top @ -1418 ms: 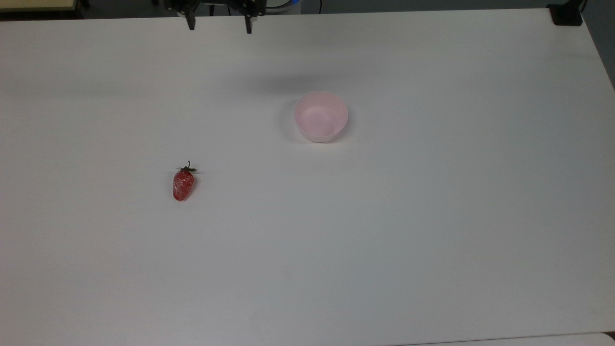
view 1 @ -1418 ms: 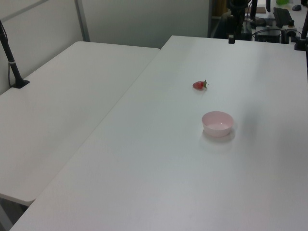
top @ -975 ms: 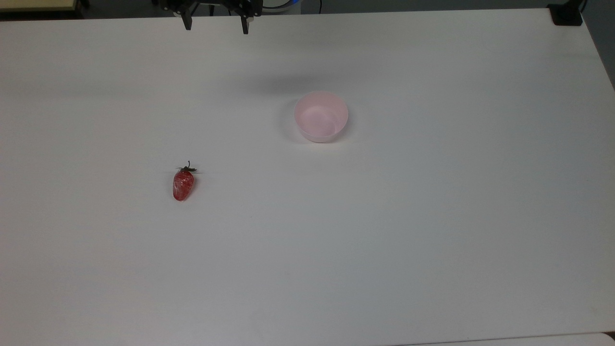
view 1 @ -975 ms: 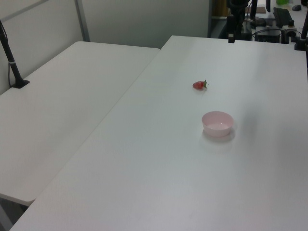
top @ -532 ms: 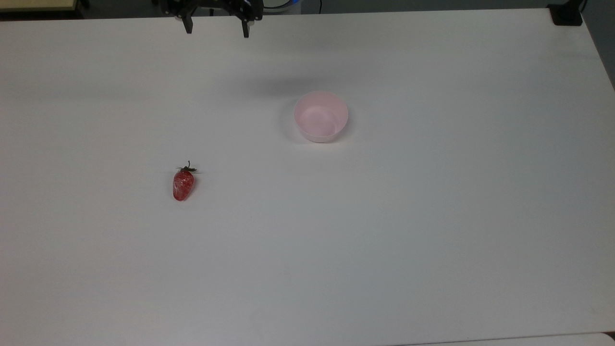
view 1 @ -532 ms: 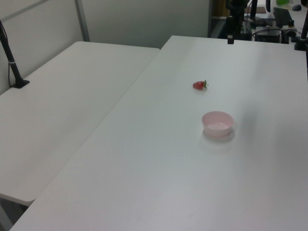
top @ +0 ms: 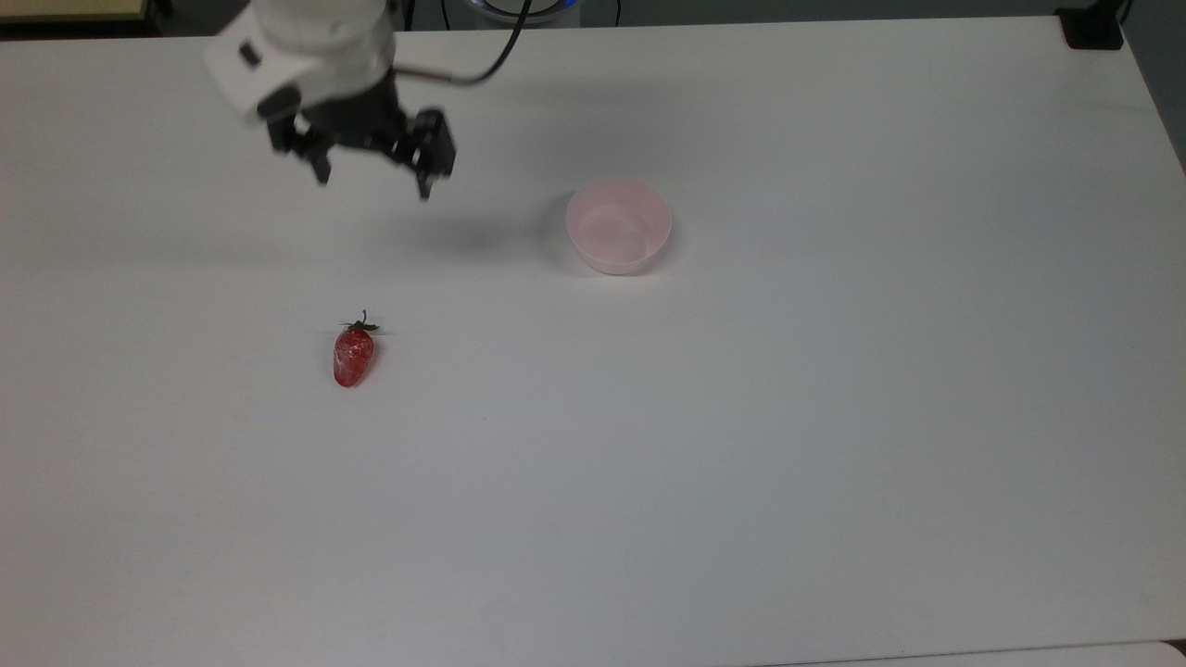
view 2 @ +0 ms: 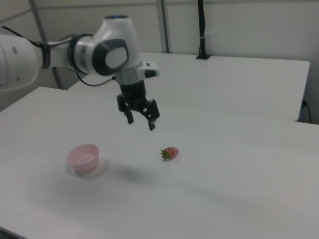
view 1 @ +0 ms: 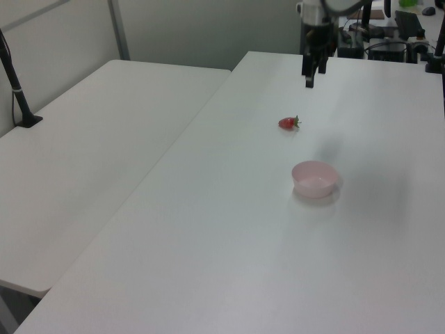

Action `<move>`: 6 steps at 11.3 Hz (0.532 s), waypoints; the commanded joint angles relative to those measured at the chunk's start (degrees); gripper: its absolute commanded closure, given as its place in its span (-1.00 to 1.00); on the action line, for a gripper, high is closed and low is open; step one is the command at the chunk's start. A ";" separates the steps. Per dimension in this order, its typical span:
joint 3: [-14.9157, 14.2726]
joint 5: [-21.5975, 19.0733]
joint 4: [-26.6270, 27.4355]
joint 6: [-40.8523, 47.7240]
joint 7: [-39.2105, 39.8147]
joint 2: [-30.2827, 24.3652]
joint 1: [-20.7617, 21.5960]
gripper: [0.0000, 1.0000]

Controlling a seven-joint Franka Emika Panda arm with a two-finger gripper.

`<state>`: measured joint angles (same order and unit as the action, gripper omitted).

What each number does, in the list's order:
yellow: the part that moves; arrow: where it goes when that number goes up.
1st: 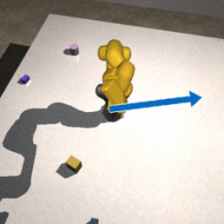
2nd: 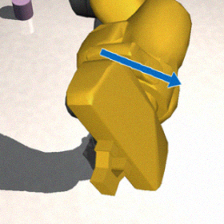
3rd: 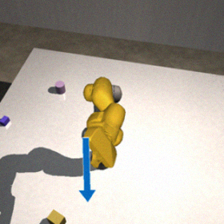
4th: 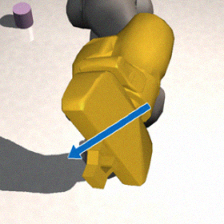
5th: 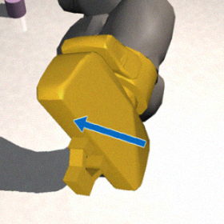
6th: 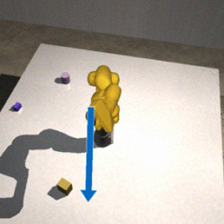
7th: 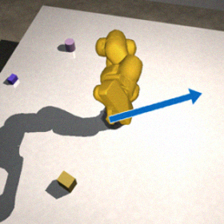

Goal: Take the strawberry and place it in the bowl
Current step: 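Lower the open gripper down over the red strawberry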

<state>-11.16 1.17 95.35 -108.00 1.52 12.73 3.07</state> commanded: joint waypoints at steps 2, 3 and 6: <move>-2.11 0.94 -0.51 -8.18 2.70 8.26 0.79 -1.00; -2.80 0.77 -0.60 -11.41 1.91 10.28 1.06 -1.00; -3.34 0.50 -0.51 -19.41 -1.68 13.81 0.53 -0.99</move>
<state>-13.33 1.17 95.30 -122.51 2.79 24.69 3.12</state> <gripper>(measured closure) 0.000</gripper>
